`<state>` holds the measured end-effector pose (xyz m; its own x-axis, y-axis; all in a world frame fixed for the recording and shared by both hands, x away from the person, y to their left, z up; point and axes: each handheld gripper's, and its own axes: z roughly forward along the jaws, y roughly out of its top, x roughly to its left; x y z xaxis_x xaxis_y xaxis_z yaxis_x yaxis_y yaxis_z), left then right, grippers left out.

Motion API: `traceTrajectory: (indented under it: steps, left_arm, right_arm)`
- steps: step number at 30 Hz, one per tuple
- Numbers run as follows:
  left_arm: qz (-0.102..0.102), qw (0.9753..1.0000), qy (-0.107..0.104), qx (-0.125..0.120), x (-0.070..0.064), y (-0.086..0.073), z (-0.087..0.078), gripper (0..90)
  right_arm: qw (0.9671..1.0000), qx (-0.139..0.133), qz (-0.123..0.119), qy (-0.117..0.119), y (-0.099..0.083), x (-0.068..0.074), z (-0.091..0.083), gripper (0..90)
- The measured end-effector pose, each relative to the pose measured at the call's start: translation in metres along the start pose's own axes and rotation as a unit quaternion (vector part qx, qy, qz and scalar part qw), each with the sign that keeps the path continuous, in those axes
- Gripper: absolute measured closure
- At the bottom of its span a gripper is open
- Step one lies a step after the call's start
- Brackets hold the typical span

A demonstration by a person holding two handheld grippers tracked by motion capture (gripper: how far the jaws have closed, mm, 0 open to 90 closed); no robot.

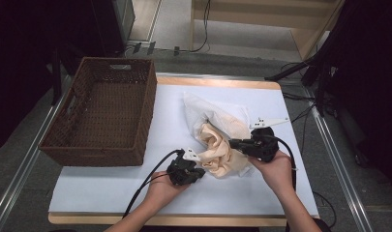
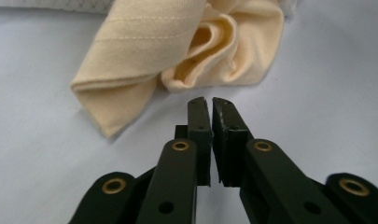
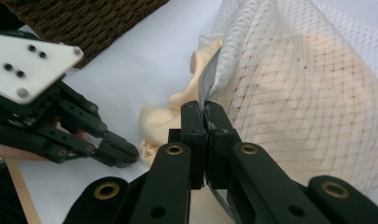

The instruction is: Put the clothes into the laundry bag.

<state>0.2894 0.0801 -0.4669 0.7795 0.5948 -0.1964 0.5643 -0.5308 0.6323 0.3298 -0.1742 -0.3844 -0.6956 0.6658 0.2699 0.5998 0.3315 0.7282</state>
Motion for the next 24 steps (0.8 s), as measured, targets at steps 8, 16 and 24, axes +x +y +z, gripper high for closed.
traceTrajectory:
  steps: [8,16,24]
  left_arm:
    - [0.003,0.9997,0.016,-0.018,-0.002,0.011,0.015,90.0]
    - [-0.004,0.9986,0.035,-0.041,0.002,0.030,0.034,90.0]
    - [-0.028,0.9957,0.040,-0.079,0.010,0.045,0.042,90.0]
  right_arm:
    - [1.0000,0.000,-0.001,-0.001,0.000,0.001,0.001,89.4]
    - [1.0000,0.008,-0.001,0.003,-0.002,0.001,0.003,89.4]
    - [0.9992,0.032,-0.020,0.011,-0.004,0.008,0.013,89.4]
